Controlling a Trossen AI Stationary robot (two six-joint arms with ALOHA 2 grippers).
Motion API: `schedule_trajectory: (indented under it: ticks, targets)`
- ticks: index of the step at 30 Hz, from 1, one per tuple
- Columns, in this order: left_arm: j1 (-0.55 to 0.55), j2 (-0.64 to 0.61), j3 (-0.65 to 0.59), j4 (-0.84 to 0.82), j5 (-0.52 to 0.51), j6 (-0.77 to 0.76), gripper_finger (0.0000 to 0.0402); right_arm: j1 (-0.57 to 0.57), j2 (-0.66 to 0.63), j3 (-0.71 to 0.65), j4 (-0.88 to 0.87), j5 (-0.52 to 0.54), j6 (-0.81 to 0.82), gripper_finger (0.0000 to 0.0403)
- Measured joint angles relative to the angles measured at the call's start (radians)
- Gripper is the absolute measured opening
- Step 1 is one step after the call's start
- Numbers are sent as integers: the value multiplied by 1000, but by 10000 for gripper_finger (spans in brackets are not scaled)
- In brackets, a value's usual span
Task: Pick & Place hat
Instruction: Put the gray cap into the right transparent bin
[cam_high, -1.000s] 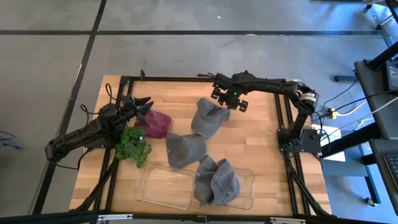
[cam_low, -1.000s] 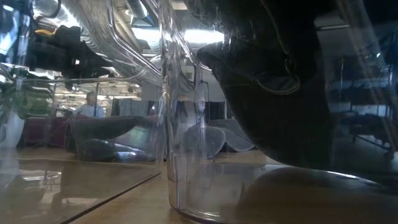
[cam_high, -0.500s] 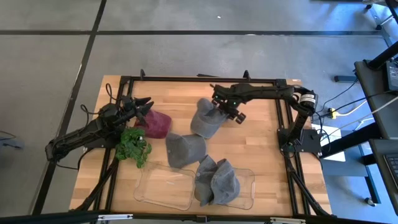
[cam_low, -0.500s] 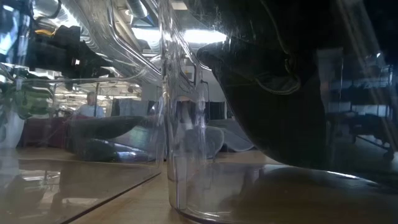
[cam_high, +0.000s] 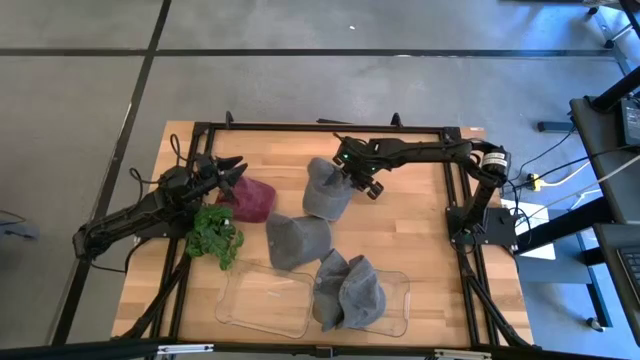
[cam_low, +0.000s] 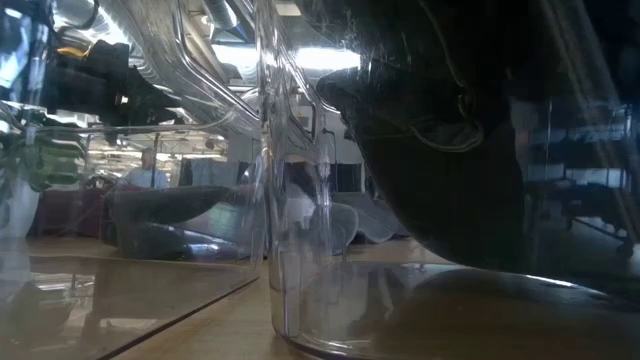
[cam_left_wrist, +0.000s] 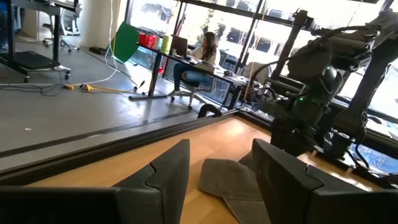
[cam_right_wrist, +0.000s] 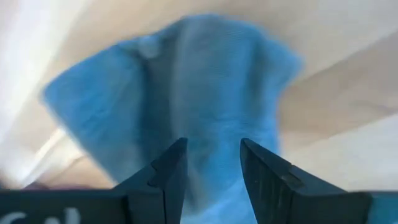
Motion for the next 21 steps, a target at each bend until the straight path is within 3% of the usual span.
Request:
schedule_trajectory:
  ticks: [7, 18, 21]
  targets:
    - [0, 0, 0, 0, 0, 0, 169, -1, 9, 0, 70, 87, -40, 148]
    - [0, 11, 0, 0, 0, 0, 169, -5, 75, 0, 41, 99, 1, 148]
    - [0, 20, 0, -1, 0, -1, 169, -12, 90, 0, 23, 100, -61, 148]
